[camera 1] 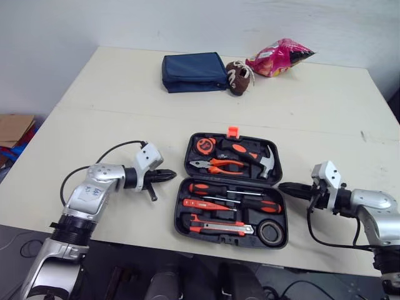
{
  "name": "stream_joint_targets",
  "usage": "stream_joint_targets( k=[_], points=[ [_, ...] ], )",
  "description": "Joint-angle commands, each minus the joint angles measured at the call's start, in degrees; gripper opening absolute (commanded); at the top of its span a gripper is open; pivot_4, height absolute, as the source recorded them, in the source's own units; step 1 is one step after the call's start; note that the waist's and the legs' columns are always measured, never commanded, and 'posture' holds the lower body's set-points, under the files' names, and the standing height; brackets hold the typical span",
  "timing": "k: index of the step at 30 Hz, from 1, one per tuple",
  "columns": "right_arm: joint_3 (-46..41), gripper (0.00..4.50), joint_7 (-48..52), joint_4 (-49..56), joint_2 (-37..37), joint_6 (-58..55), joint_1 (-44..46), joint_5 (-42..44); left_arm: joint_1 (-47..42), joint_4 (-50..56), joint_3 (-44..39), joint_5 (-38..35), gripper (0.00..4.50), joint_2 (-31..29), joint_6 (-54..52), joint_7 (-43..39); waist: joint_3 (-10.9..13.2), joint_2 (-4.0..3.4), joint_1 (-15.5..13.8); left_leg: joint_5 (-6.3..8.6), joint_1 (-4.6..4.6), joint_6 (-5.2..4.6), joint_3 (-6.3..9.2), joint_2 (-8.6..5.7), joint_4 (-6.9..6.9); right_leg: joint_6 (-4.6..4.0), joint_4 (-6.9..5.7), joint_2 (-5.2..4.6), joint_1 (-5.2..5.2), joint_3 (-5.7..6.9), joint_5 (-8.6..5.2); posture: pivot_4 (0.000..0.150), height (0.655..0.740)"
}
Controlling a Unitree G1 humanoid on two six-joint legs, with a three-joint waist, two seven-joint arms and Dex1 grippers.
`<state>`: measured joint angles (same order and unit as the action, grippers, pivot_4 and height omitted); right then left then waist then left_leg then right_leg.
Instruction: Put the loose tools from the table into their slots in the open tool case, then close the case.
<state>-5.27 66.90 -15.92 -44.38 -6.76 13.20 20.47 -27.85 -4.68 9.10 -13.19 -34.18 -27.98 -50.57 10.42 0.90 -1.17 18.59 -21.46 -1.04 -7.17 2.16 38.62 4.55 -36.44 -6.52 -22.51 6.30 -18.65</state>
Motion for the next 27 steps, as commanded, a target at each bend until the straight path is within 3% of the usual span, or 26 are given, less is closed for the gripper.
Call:
stream_joint_targets(
  k=[1,9,18,20,23,24,27],
  points=[
    [0.72,0.00,-0.54,1.71,1.04,-0.21,0.30,-0.74,-0.93,1.12,0.56,0.97,0.03,2.08,1.67,0.95,0.00,0.00,-0.01,0.00,0.00,0.00,0.01,0.00,0.10,0.00,0.02,-0.03,0.00,-0.01,0.00,0.150,0.7400],
    [0.80,0.00,-0.56,6.67,2.56,-2.25,-1.55,0.73,-1.03,0.95,-0.17,1.49,0.03,5.29,2.43,2.97,0.00,0.00,0.46,0.02,0.02,0.02,0.06,0.07,0.19,0.00,-0.10,-0.04,0.02,-0.02,0.00,0.150,0.7400],
    [-1.64,0.00,-5.12,9.27,1.24,-4.12,-3.63,-0.90,-0.89,-3.29,-2.80,2.20,0.03,2.49,4.25,2.53,0.00,0.00,0.63,0.02,0.02,0.01,0.06,0.06,0.24,0.00,-0.06,-0.05,0.02,-0.03,0.00,0.150,0.7400],
    [-4.10,0.00,-6.22,9.20,-1.05,-8.74,-3.47,0.71,-0.39,-3.54,-5.65,0.36,0.53,0.54,3.72,1.42,0.00,0.00,1.03,0.02,0.02,0.01,0.06,0.06,0.23,-0.01,-0.07,-0.06,0.01,-0.04,0.00,0.150,0.7400],
    [-7.02,0.93,-6.05,10.85,-4.30,-14.43,-3.37,3.35,-0.86,-3.28,-10.44,-3.26,1.74,-0.55,3.42,0.50,0.01,-0.02,1.17,0.02,0.01,0.01,0.06,0.06,0.22,-0.01,-0.07,-0.08,-0.01,-0.04,0.00,0.150,0.7400],
    [-7.91,1.45,-5.96,11.97,-5.09,-16.78,-3.27,4.65,-1.63,-2.89,-12.17,-4.87,2.21,-0.49,1.21,1.08,0.01,-0.02,1.17,0.02,0.01,0.01,0.08,0.06,0.21,-0.01,-0.08,-0.10,0.00,-0.03,0.00,0.150,0.7400],
    [-9.88,2.80,-14.91,16.44,-7.41,-29.56,-0.19,4.19,-5.13,-0.09,-14.47,-8.50,3.43,-1.92,-12.41,3.42,0.02,-0.02,1.19,0.02,0.01,0.01,0.12,0.08,0.24,-0.01,-0.08,-0.10,0.02,-0.02,0.00,0.150,0.7400]
  ],
)
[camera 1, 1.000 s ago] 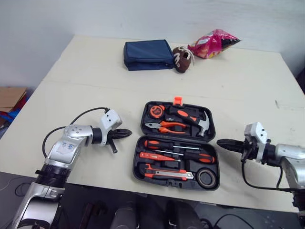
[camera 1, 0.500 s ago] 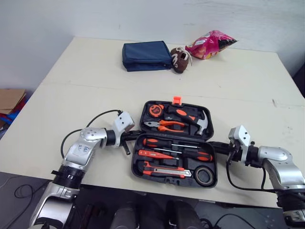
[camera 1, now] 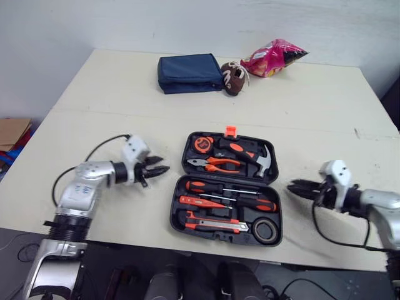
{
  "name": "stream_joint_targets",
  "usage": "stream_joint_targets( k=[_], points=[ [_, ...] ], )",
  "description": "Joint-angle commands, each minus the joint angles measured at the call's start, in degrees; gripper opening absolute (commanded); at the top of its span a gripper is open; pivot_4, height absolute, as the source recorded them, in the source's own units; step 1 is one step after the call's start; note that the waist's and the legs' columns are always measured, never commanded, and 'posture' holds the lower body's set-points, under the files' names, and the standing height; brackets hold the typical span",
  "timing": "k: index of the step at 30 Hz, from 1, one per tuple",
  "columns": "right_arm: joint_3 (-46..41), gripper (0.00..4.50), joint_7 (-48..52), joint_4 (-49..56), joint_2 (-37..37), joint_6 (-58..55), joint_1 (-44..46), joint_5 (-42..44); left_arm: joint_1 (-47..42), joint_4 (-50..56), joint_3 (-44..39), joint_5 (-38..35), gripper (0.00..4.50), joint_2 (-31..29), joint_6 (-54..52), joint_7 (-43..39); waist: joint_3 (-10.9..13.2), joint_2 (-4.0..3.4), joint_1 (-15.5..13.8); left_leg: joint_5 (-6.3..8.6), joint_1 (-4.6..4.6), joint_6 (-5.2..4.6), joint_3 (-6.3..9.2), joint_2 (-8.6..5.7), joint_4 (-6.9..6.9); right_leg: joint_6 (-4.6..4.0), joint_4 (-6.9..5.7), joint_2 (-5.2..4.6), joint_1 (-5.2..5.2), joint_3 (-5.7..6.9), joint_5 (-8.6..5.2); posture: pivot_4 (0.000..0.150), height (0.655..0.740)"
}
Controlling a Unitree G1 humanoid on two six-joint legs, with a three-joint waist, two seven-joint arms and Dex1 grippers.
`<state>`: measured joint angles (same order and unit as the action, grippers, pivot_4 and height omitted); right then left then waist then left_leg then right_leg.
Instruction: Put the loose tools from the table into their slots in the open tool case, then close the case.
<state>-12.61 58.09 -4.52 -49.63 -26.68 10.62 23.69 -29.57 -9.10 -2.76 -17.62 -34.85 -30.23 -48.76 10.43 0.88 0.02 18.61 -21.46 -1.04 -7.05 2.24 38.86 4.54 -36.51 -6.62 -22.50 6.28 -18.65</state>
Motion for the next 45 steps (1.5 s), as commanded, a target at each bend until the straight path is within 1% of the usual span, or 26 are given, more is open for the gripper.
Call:
stream_joint_targets(
  k=[1,2,3,4,6,9,11,13,16,18,20,22,25,28,35,37,38,40,42,44,45],
  points=[
    [-1.33,3.27,-7.74,6.34,-3.74,-12.93,3.35,-0.56,-4.60,5.19,-2.58,-4.83,3.91,-1.61,-13.75,2.04,0.00,0.00,0.01,0.00,-0.01,0.00,0.00,0.00,0.01,0.00,-0.02,-0.01,0.00,0.00,0.00,0.150,0.7400],
    [-0.13,3.76,-8.37,7.57,-5.05,-16.80,4.50,-0.77,-5.91,5.92,-2.81,-5.84,4.35,-1.48,-17.00,2.72,0.00,0.00,0.02,0.00,-0.01,0.00,0.00,0.00,0.02,0.00,-0.02,-0.01,-0.01,-0.01,0.00,0.150,0.7400],
    [0.29,4.26,-8.80,8.66,-5.61,-21.47,6.17,0.69,-7.39,6.41,-3.22,-7.07,4.50,-1.04,-20.02,3.44,0.00,0.00,0.02,0.00,-0.02,0.00,0.00,-0.02,0.01,0.00,-0.04,-0.03,-0.03,-0.02,0.00,0.150,0.7400],
    [-0.20,4.46,-8.83,9.59,-5.76,-28.36,8.79,4.33,-9.41,6.76,-3.20,-7.83,4.50,-0.49,-24.66,5.10,0.01,0.00,0.01,0.00,-0.02,0.00,0.02,-0.02,-0.04,0.00,-0.04,-0.02,-0.02,-0.01,0.00,0.150,0.7400],
    [0.28,4.46,-8.58,10.56,-6.67,-39.58,13.30,8.70,-12.58,7.02,-2.13,-8.87,4.50,0.47,-31.75,7.18,0.01,0.01,0.02,0.00,-0.04,0.01,0.02,-0.02,-0.03,0.00,-0.06,0.00,-0.02,0.00,0.00,0.150,0.7400],
    [2.33,4.46,-9.15,10.97,-7.44,-49.53,17.85,11.30,-14.83,6.98,0.44,-8.46,4.50,1.39,-36.72,9.08,0.01,0.01,0.00,0.00,-0.08,0.01,0.04,-0.02,-0.09,0.00,-0.12,0.03,-0.03,0.02,0.00,0.150,0.7400],
    [2.74,4.46,-11.68,9.65,-5.20,-56.23,22.52,12.26,-16.21,5.34,1.66,-7.33,4.50,2.97,-36.79,10.94,0.01,0.01,0.12,0.00,-0.08,0.01,0.03,-0.02,-0.15,0.00,-0.07,0.04,-0.03,0.02,0.00,0.150,0.7400],
    [3.55,4.46,-15.83,6.72,-1.29,-60.76,27.77,10.74,-18.22,2.29,0.78,-7.31,4.50,6.35,-37.43,13.66,0.01,0.02,0.10,0.00,-0.10,0.00,0.01,-0.04,-0.10,0.00,-0.09,0.03,-0.05,0.01,0.00,0.150,0.7400],
    [7.40,4.46,-18.51,6.09,-0.45,-59.58,29.09,8.14,-19.39,0.63,2.36,-6.57,4.50,6.97,-38.58,14.26,0.01,0.02,0.06,0.00,-0.24,0.01,0.01,-0.03,0.05,0.00,-0.11,0.03,-0.19,0.00,0.00,0.150,0.7400],
    [8.14,4.46,-19.69,5.55,0.28,-58.83,29.14,7.45,-19.65,0.31,3.51,-5.72,4.50,6.74,-39.01,14.95,0.01,0.02,0.03,-0.01,-0.30,0.03,0.01,-0.04,-0.02,0.00,-0.21,0.05,-0.27,0.02,0.00,0.150,0.7400],
    [8.58,4.46,-20.79,4.74,1.30,-59.56,29.63,7.13,-20.23,-0.73,5.18,-4.76,4.50,6.43,-38.91,15.10,0.01,0.02,0.02,-0.01,-0.56,0.03,0.01,-0.08,0.00,0.00,-0.22,0.05,-0.52,0.03,0.00,0.150,0.7400],
    [9.00,4.46,-21.63,4.10,1.75,-59.62,29.79,6.76,-20.72,-1.63,5.92,-4.16,4.50,6.50,-39.07,15.27,0.01,0.02,-0.04,-0.03,-0.96,-0.01,-0.04,-0.19,0.17,0.03,-0.46,0.10,-0.97,0.00,0.02,0.150,0.7400],
    [8.79,4.46,-23.11,2.93,2.83,-60.62,30.42,6.24,-20.77,-2.52,7.02,-3.45,4.50,6.45,-38.70,15.18,0.01,0.02,-0.02,-0.09,-0.98,-0.10,-0.06,-0.28,0.19,0.06,-0.52,0.13,-1.01,-0.01,0.03,0.150,0.7400],
    [8.48,4.46,-25.36,0.83,4.59,-61.38,31.68,5.21,-20.94,-4.05,6.46,-2.89,4.50,7.71,-39.99,16.99,0.01,0.02,0.01,-0.10,-0.97,-0.12,-0.05,-0.30,0.19,0.08,-0.53,0.10,-1.00,-0.03,0.04,0.150,0.7400],
    [7.17,4.46,-27.97,-1.27,6.72,-63.54,32.53,4.43,-20.69,-3.93,7.56,-2.58,4.50,8.52,-39.97,16.93,0.01,0.02,0.03,-0.12,-0.95,-0.11,-0.05,-0.30,0.21,0.09,-0.57,0.08,-0.98,-0.04,0.05,0.150,0.7400],
    [7.20,4.50,-28.79,-1.96,7.63,-64.50,32.40,4.12,-20.93,-4.07,8.12,-2.40,3.97,9.20,-40.20,17.02,0.00,0.03,0.04,-0.12,-0.94,-0.11,-0.05,-0.30,0.21,0.09,-0.57,0.08,-0.97,-0.04,0.05,0.150,0.7400],
    [6.68,4.24,-29.36,-2.45,8.48,-65.14,32.57,4.15,-21.01,-4.05,8.55,-2.49,3.72,9.39,-40.38,16.55,-0.02,0.06,0.05,-0.12,-0.93,-0.11,-0.05,-0.31,0.21,0.09,-0.58,0.08,-0.96,-0.05,0.05,0.150,0.7400],
    [4.95,3.63,-30.32,-3.34,10.25,-65.71,32.92,4.38,-21.07,-4.02,8.48,-2.82,2.95,10.10,-41.00,16.23,-0.09,0.17,0.06,-0.12,-0.91,-0.11,-0.05,-0.31,0.22,0.09,-0.58,0.09,-0.93,-0.05,0.05,0.150,0.7400],
    [3.03,2.67,-31.20,-4.05,11.69,-65.82,33.13,4.59,-21.09,-4.00,8.14,-2.99,2.02,10.71,-41.35,16.23,-0.10,0.18,0.08,-0.12,-0.88,-0.11,-0.05,-0.30,0.22,0.09,-0.58,0.09,-0.91,-0.05,0.05,0.150,0.7400],
    [0.98,1.80,-31.75,-3.86,13.12,-65.82,33.15,4.61,-21.03,-4.01,7.73,-2.83,1.24,11.11,-41.37,16.72,-0.12,0.22,0.14,-0.12,-0.77,-0.11,-0.06,-0.30,0.22,0.09,-0.58,0.08,-0.81,-0.08,0.05,0.150,0.7400],
    [-0.24,1.26,-32.03,-3.64,13.89,-65.82,33.16,4.69,-20.90,-3.80,7.78,-2.82,0.71,11.17,-41.25,16.68,-0.14,0.23,0.15,-0.14,-0.70,-0.11,-0.05,-0.30,0.22,0.11,-0.57,0.06,-0.75,-0.10,0.06,0.150,0.7400]
  ],
)
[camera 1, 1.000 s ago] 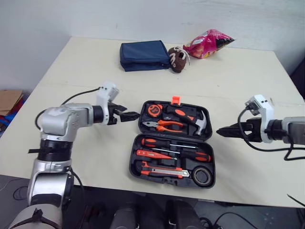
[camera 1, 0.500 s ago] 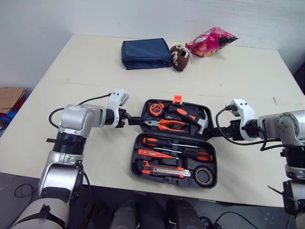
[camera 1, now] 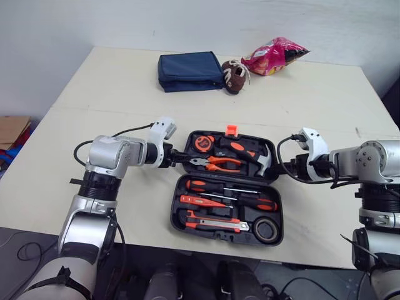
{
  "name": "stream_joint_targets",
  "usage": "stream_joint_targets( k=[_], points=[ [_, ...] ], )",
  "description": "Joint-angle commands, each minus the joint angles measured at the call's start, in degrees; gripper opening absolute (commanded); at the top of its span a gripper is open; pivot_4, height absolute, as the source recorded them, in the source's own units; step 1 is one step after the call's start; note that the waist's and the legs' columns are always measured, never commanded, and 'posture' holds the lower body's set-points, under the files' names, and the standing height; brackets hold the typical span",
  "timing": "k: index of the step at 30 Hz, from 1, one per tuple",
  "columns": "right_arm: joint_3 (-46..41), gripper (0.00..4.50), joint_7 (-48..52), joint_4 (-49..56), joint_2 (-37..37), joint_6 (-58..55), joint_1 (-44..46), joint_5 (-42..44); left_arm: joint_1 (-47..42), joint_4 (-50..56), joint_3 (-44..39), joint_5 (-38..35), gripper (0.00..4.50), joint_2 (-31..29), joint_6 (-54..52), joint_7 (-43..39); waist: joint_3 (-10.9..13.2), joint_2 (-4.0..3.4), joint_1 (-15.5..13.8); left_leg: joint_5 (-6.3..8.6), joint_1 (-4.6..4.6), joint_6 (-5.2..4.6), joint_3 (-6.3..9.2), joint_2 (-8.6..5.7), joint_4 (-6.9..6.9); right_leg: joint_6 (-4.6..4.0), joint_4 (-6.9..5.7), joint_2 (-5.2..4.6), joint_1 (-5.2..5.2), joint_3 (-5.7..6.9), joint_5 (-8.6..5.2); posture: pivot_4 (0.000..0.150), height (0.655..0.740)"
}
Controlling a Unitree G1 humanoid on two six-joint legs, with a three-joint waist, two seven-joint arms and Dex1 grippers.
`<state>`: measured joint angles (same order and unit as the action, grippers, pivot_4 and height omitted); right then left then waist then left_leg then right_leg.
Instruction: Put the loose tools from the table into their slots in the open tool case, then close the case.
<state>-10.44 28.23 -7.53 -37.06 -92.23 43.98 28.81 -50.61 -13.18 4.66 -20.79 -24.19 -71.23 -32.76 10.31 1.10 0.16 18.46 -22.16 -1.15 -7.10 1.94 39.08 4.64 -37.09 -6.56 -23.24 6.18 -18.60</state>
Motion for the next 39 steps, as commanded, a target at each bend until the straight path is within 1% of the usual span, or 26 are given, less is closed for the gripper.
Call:
stream_joint_targets(
  k=[1,2,3,4,8,11,13,14,17,20,22,23,26,27,29,31,32,34,35,37,38,39],
  points=[
    [-3.90,0.83,-2.64,-0.39,2.19,-0.27,-0.18,-0.32,0.39,0.63,0.05,0.15,0.31,0.76,-0.24,0.72,-0.03,0.01,0.03,-0.03,0.04,-0.01,0.00,-0.01,0.01,0.01,0.02,-0.02,0.04,-0.02,0.01,0.150,0.7400],
    [-5.62,0.36,-2.12,1.67,3.07,1.47,-0.81,0.43,1.18,1.94,-0.18,-0.10,0.05,0.91,1.20,0.36,-0.03,0.01,0.05,-0.04,0.12,-0.01,0.01,-0.01,0.01,0.02,0.08,-0.06,0.11,-0.04,0.01,0.150,0.7400],
    [-6.86,0.04,-1.79,3.24,3.72,2.73,-1.28,0.98,1.76,2.90,-0.37,-0.25,0.00,1.03,2.26,0.12,-0.03,0.01,0.05,-0.05,0.18,0.00,0.01,-0.02,0.01,0.02,0.10,-0.10,0.18,-0.05,0.01,0.150,0.7400],
    [-7.94,0.04,-1.27,5.39,4.09,3.59,-2.07,1.76,2.21,3.56,-2.12,-0.60,0.00,1.77,1.89,1.26,-0.03,0.01,0.06,-0.06,0.19,0.00,0.02,-0.03,0.01,0.02,0.13,-0.13,0.20,-0.06,0.01,0.150,0.7400],
    [-9.69,0.04,1.91,13.47,4.40,12.37,-6.87,3.76,5.00,7.14,-6.83,-1.21,0.00,3.53,8.78,2.75,-0.01,-0.02,-0.03,-0.07,0.05,0.04,0.08,-0.01,-0.07,0.03,-0.01,-0.14,0.06,-0.05,0.02,0.150,0.7400],
    [-10.62,0.04,5.75,19.86,5.97,29.66,-12.83,2.73,8.41,9.38,-9.57,-0.56,0.00,4.01,23.51,0.38,0.02,-0.02,-0.14,-0.10,-0.20,0.06,0.01,-0.07,-0.08,0.04,-0.08,-0.06,-0.27,-0.07,0.03,0.150,0.7400],
    [-8.07,0.04,7.58,21.40,4.46,37.60,-16.91,-0.04,10.99,8.86,-8.78,2.60,0.00,2.85,36.47,-1.79,0.08,-0.08,-0.10,-0.11,-0.28,0.07,-0.06,-0.09,-0.11,0.04,-0.08,0.03,-0.39,-0.06,0.03,0.150,0.7400],
    [-6.65,0.04,9.27,21.84,3.71,43.78,-19.17,-2.08,12.14,8.08,-8.93,3.20,0.00,2.78,42.18,-3.23,0.09,-0.09,-0.10,-0.11,-0.27,0.06,-0.13,-0.11,-0.13,0.04,-0.09,0.03,-0.41,-0.07,0.03,0.150,0.7400],
    [-4.43,0.04,10.08,19.23,2.88,60.62,-23.73,-8.86,14.74,3.47,-9.45,6.68,0.00,2.35,55.69,-2.52,0.09,-0.09,-0.12,-0.11,-0.26,0.04,-0.17,-0.13,-0.15,0.06,-0.02,0.02,-0.41,-0.06,0.04,0.150,0.7400],
    [-1.17,0.04,10.90,13.53,0.46,79.51,-27.37,-17.25,16.72,-0.72,-7.44,11.05,0.00,1.17,69.79,-3.32,0.10,-0.09,-0.13,-0.13,-0.25,0.01,-0.19,-0.14,-0.14,0.06,0.09,0.02,-0.42,-0.04,0.04,0.150,0.7400],
    [0.91,0.04,9.38,8.34,-0.91,93.66,-30.06,-23.24,19.57,-3.27,-5.47,13.57,0.00,0.79,83.26,-5.68,0.10,-0.09,-0.14,-0.12,-0.21,-0.02,-0.23,-0.15,-0.17,0.06,0.16,0.00,-0.41,-0.03,0.04,0.150,0.7400],
    [1.51,0.04,8.64,6.24,-1.27,98.85,-30.74,-25.02,20.32,-4.51,-4.90,14.28,0.00,0.71,87.67,-6.20,0.10,-0.09,-0.17,-0.12,-0.19,-0.02,-0.24,-0.15,-0.21,0.06,0.14,-0.01,-0.40,-0.03,0.04,0.150,0.7400],
    [3.15,0.04,7.63,1.29,-2.27,108.96,-31.33,-28.11,20.65,-7.99,-4.62,14.88,0.00,0.81,94.07,-6.48,0.10,-0.09,-0.12,-0.13,-0.10,-0.06,-0.26,-0.14,-0.15,0.07,0.17,-0.04,-0.31,0.02,0.04,0.150,0.7400],
    [3.95,0.04,6.49,-1.22,-3.04,115.08,-33.04,-30.76,21.82,-9.17,-3.91,16.96,0.00,0.02,97.59,-6.06,0.10,-0.09,-0.10,-0.14,-0.04,-0.09,-0.27,-0.15,-0.12,0.07,0.14,-0.07,-0.27,0.02,0.05,0.150,0.7400],
    [4.76,0.04,3.75,-4.84,-3.87,122.84,-35.22,-34.54,23.32,-10.50,-3.48,19.57,0.00,-0.99,102.01,-4.86,0.10,-0.09,-0.09,-0.16,0.05,-0.12,-0.24,-0.15,-0.12,0.09,0.16,-0.13,-0.16,0.00,0.06,0.150,0.7400],
    [5.14,0.00,0.67,-7.42,-4.83,129.01,-36.75,-37.74,24.32,-9.55,-3.83,18.51,0.81,-1.49,103.21,-5.36,0.09,-0.09,-0.07,-0.15,0.11,-0.13,-0.21,-0.13,-0.18,0.09,0.22,-0.20,-0.10,-0.06,0.06,0.150,0.7400],
    [5.12,0.41,1.90,-7.47,-4.46,129.70,-37.74,-34.96,25.01,-8.76,-3.70,17.82,1.19,-2.13,103.85,-6.41,0.09,-0.09,-0.07,-0.15,0.11,-0.13,-0.21,-0.13,-0.18,0.09,0.21,-0.23,-0.09,-0.07,0.06,0.150,0.7400],
    [5.07,1.26,-0.64,-8.27,-5.19,133.06,-38.66,-37.45,26.14,-7.98,-3.52,17.82,2.11,-3.47,105.09,-7.01,0.09,-0.09,-0.15,-0.15,0.11,-0.13,-0.16,-0.12,-0.17,0.09,0.21,-0.25,-0.05,-0.05,0.06,0.150,0.7400],
    [5.17,1.89,-0.69,-8.59,-5.71,134.22,-39.42,-37.62,27.03,-7.52,-3.83,17.13,2.63,-4.46,104.65,-7.69,0.09,-0.09,-0.12,-0.15,0.10,-0.13,-0.09,-0.11,-0.15,0.09,0.22,-0.25,0.00,0.00,0.06,0.150,0.7400],
    [4.90,2.76,0.75,-9.62,-8.32,135.01,-41.89,-37.49,29.58,-7.06,-5.75,14.57,3.46,-7.91,100.56,-9.97,0.10,-0.09,0.01,-0.15,0.10,-0.14,-0.12,-0.12,-0.15,0.09,0.23,-0.34,0.00,-0.02,0.06,0.150,0.7400],
    [4.18,3.27,0.99,-9.85,-9.42,135.64,-43.06,-37.07,30.87,-6.83,-6.74,12.94,3.89,-9.56,98.29,-11.48,0.10,-0.10,0.20,-0.15,0.10,-0.14,-0.11,-0.11,-0.15,0.09,0.25,-0.37,-0.01,-0.02,0.05,0.150,0.7400],
    [3.66,3.86,0.86,-9.85,-10.12,136.16,-43.89,-36.86,31.83,-6.42,-7.33,11.81,3.95,-10.63,96.78,-12.43,0.10,-0.11,0.53,-0.15,0.11,-0.13,-0.12,-0.09,-0.18,0.08,0.24,-0.37,-0.02,-0.03,0.05,0.150,0.7400]
  ],
)
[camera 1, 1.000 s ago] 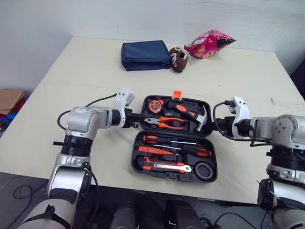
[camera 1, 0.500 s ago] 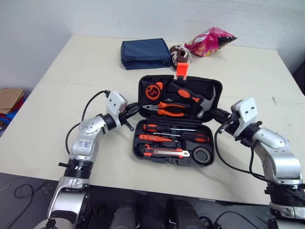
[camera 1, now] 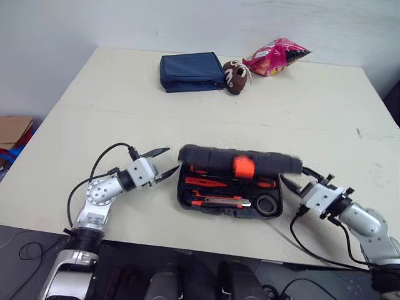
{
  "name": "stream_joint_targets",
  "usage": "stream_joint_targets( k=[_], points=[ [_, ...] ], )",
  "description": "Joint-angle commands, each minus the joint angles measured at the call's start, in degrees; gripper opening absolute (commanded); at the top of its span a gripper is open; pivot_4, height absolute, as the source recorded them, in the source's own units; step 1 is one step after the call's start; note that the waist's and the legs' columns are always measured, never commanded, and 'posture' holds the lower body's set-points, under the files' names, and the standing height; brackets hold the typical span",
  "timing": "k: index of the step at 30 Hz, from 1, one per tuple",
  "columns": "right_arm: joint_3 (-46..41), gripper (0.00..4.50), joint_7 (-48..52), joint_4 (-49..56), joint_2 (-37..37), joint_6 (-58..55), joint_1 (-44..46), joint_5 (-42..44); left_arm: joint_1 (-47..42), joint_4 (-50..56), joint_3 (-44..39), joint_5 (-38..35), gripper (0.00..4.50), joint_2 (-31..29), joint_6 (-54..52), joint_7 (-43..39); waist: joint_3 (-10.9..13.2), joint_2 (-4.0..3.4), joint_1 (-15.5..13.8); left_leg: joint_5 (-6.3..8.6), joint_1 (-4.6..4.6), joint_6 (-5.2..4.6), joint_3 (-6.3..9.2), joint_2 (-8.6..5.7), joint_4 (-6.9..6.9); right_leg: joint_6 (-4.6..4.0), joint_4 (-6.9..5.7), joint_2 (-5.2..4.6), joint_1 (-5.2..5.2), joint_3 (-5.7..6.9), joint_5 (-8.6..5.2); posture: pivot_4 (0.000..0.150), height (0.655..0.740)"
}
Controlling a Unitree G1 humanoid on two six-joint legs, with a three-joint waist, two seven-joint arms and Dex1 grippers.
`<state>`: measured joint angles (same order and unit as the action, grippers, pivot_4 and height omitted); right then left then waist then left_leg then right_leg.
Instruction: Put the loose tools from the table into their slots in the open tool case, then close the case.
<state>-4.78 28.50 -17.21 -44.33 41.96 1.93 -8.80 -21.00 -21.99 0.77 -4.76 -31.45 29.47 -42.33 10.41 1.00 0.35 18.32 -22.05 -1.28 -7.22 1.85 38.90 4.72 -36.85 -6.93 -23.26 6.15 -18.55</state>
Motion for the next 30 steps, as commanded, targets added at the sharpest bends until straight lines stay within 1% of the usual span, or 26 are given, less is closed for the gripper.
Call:
stream_joint_targets(
  k=[1,4,5,7,8,9,11,12,13,14,15,16,17,18,19,20,21,23,26,29,30],
  points=[
    [-3.08,4.29,0.90,-0.19,-3.94,1.98,-3.30,1.70,3.15,2.07,-4.86,-5.37,3.95,-4.94,-5.71,-3.43,0.00,-0.01,0.56,0.00,0.07,0.01,-0.02,0.03,-0.03,-0.01,-0.01,0.02,0.02,-0.03,0.00,0.150,0.7400],
    [-5.06,4.29,4.55,0.66,-6.97,0.42,-7.88,7.18,4.77,1.48,-8.01,-7.85,3.95,-8.47,-10.84,-4.85,0.01,0.01,0.55,0.01,0.27,0.02,0.11,0.05,-0.08,-0.03,0.10,-0.01,0.35,0.08,-0.02,0.150,0.7400],
    [-5.96,4.29,7.40,2.11,-8.03,-1.77,-10.52,11.22,4.48,1.66,-8.67,-8.91,3.95,-9.31,-13.15,-5.69,0.01,0.00,0.38,0.03,0.51,0.02,0.16,0.05,-0.21,-0.03,0.29,-0.03,0.64,0.13,-0.02,0.150,0.7400],
    [-7.62,4.29,15.50,8.02,-9.89,-11.89,-17.49,22.66,2.72,3.31,-9.00,-11.31,3.95,-9.97,-17.58,-7.82,0.01,0.00,-0.55,0.10,0.83,-0.07,0.17,-0.08,-0.57,-0.03,0.47,-0.19,0.92,0.16,-0.02,0.150,0.7400],
    [-8.13,4.05,18.53,11.72,-10.55,-16.60,-20.30,27.52,1.03,3.66,-8.40,-11.67,3.95,-9.66,-20.25,-8.06,0.01,0.01,-0.79,0.10,0.85,-0.08,0.25,-0.13,-0.74,-0.02,0.62,-0.27,0.95,0.21,-0.01,0.150,0.7400],
    [-7.91,3.78,21.00,15.84,-11.54,-22.11,-22.97,31.10,-1.13,3.73,-7.70,-12.00,3.95,-8.56,-21.58,-8.12,0.01,0.01,-1.29,0.10,0.86,-0.08,0.30,-0.13,-0.76,-0.02,0.68,-0.26,1.00,0.27,-0.01,0.150,0.7400],
    [-7.31,2.99,23.84,22.06,-12.63,-27.80,-26.20,34.09,-4.91,4.20,-6.09,-12.01,3.42,-6.21,-25.40,-7.66,0.01,0.01,-1.54,0.10,0.86,-0.08,0.40,-0.12,-0.76,0.01,0.80,-0.25,1.10,0.39,0.00,0.150,0.7400],
    [-6.94,2.44,24.19,24.54,-12.80,-30.47,-26.95,34.82,-6.60,3.79,-5.26,-11.25,3.12,-5.13,-26.06,-7.37,0.01,0.02,-1.66,0.10,0.86,-0.08,0.40,-0.12,-0.75,0.02,0.80,-0.26,1.13,0.41,0.01,0.150,0.7400],
    [-6.69,2.05,24.47,26.67,-12.59,-32.45,-27.24,35.52,-8.13,3.27,-4.32,-10.53,2.75,-4.14,-27.01,-7.42,0.00,0.01,-1.70,0.10,0.87,-0.09,0.41,-0.13,-0.74,0.05,0.82,-0.26,1.16,0.43,0.03,0.150,0.7400],
    [-6.24,1.53,24.95,28.71,-12.43,-34.96,-27.33,36.18,-9.72,2.38,-3.35,-9.85,2.26,-3.11,-27.61,-7.64,0.01,0.01,-1.62,0.10,0.86,-0.09,0.40,-0.16,-0.73,0.07,0.83,-0.26,1.16,0.43,0.04,0.150,0.7400],
    [-5.96,1.12,25.51,30.09,-12.33,-36.62,-27.48,36.16,-10.94,1.51,-2.40,-9.11,1.93,-2.35,-28.22,-7.73,0.01,0.02,-1.59,0.10,0.87,-0.09,0.36,-0.16,-0.73,0.07,0.83,-0.25,1.15,0.41,0.04,0.150,0.7400],
    [-5.10,0.65,26.30,31.18,-12.10,-37.60,-27.22,35.72,-12.88,-0.20,-0.97,-8.38,1.50,-1.16,-29.36,-8.28,0.01,0.02,-1.59,0.10,0.87,-0.08,0.36,-0.15,-0.73,0.08,0.84,-0.21,1.15,0.42,0.04,0.150,0.7400],
    [-4.30,0.30,27.17,32.07,-11.88,-39.08,-27.06,35.88,-14.90,-2.25,0.39,-7.39,1.18,-0.02,-30.19,-8.49,0.01,0.02,-1.66,0.09,0.87,-0.06,0.35,-0.14,-0.72,0.08,0.85,-0.16,1.16,0.43,0.04,0.150,0.7400],
    [-3.46,0.00,27.60,32.64,-11.79,-40.68,-26.80,35.48,-17.06,-4.47,1.80,-6.32,0.72,1.10,-31.58,-8.70,0.01,0.02,-1.69,0.09,0.86,-0.06,0.34,-0.15,-0.71,0.08,0.85,-0.13,1.15,0.42,0.04,0.150,0.7400],
    [-2.38,0.00,27.65,32.90,-11.41,-41.71,-26.16,34.55,-19.21,-6.84,3.15,-5.23,0.26,2.19,-32.63,-8.91,0.01,0.03,-1.75,0.08,0.85,-0.07,0.32,-0.16,-0.70,0.08,0.85,-0.10,1.12,0.44,0.04,0.150,0.7400],
    [-1.41,0.00,27.69,32.88,-10.92,-42.45,-25.46,33.66,-21.29,-9.42,4.13,-4.11,0.06,3.27,-32.40,-8.95,0.04,0.10,-1.79,0.08,0.86,-0.07,0.32,-0.16,-0.70,0.08,0.85,-0.05,1.15,0.44,0.05,0.150,0.7400],
    [-0.89,0.00,27.81,32.76,-10.55,-42.85,-24.92,32.98,-22.74,-11.27,4.69,-3.36,0.06,4.02,-32.05,-9.02,0.04,0.11,-1.72,0.07,0.85,-0.07,0.32,-0.15,-0.66,0.10,0.86,0.23,1.14,0.47,0.05,0.150,0.7400],
    [0.30,0.00,28.32,32.80,-10.30,-44.55,-23.98,31.93,-25.74,-15.49,5.81,-1.77,0.06,5.48,-31.21,-9.46,0.05,0.23,-1.61,0.07,0.85,-0.07,0.26,-0.14,-0.65,0.12,0.86,0.27,1.12,0.43,0.07,0.150,0.7400],
    [2.28,0.00,25.46,31.97,-7.08,-48.41,-19.61,30.98,-30.88,-25.85,7.87,1.21,0.06,9.49,-25.02,-10.04,0.03,0.68,-1.49,0.02,0.88,0.02,0.28,-0.03,-0.65,0.11,0.87,0.33,1.13,0.45,0.07,0.150,0.7400],
    [1.52,0.00,24.05,32.40,-4.93,-50.82,-16.61,31.20,-31.40,-30.52,8.77,2.56,0.06,10.73,-20.90,-13.64,0.03,0.70,-0.84,0.01,0.89,0.04,0.24,0.00,-0.62,0.05,0.85,0.25,1.12,0.44,0.11,0.150,0.7400],
    [0.96,0.00,23.68,31.96,-4.24,-50.70,-15.85,31.03,-30.84,-29.90,8.95,2.05,0.06,10.35,-20.56,-16.87,0.03,0.71,-0.59,0.00,0.88,0.05,0.23,0.03,-0.63,0.05,0.85,0.24,1.08,0.41,0.11,0.150,0.7400]
  ],
)
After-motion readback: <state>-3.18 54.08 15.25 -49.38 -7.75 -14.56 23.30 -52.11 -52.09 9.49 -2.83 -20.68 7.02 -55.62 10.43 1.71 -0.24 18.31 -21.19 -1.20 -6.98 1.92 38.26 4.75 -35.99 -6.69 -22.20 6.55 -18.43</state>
